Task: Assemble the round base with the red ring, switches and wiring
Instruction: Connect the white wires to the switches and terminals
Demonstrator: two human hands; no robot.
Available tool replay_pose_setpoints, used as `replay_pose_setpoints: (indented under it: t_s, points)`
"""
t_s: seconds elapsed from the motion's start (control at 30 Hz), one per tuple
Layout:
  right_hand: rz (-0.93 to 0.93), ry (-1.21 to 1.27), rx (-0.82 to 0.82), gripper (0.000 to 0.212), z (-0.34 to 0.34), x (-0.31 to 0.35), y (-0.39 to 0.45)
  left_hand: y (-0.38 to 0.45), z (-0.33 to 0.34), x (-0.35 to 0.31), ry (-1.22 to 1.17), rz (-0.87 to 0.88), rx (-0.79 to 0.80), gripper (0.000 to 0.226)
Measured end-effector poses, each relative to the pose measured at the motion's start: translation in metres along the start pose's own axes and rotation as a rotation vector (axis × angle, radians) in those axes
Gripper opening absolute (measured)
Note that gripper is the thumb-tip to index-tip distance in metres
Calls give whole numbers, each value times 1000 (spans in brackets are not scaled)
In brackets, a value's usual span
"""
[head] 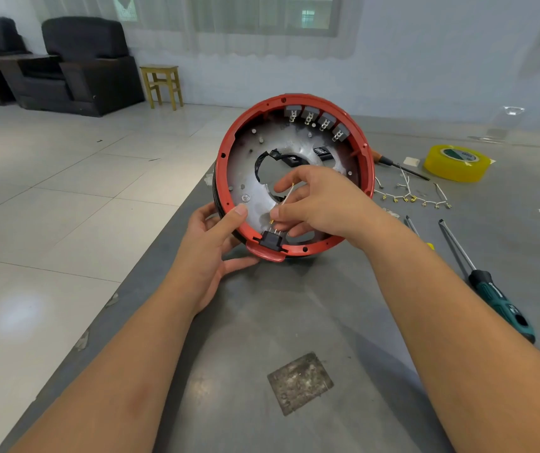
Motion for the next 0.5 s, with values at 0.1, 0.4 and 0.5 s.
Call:
replay_pose_setpoints:
  t_s: [0.1, 0.4, 0.5]
  points:
    - [-21, -80, -4, 37, 0, 0, 1, -1, -1, -4, -12, -36, 10, 59]
    - [-30, -92, 12, 37, 5, -1, 2, -5, 2, -14, -128, -147, 121, 51]
    - [-29, -97, 12, 38, 6, -1, 2, -7, 2, -15, -185, -153, 117, 49]
Point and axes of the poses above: each hand's wrist, its own y-axis towards the middle knuckle, its own z-axis out of the palm, x = y × z, the point moved 2 cm from there along y, towards the middle knuckle, and after that the axes turned 9 degrees about -y, right-handed, at the moved point
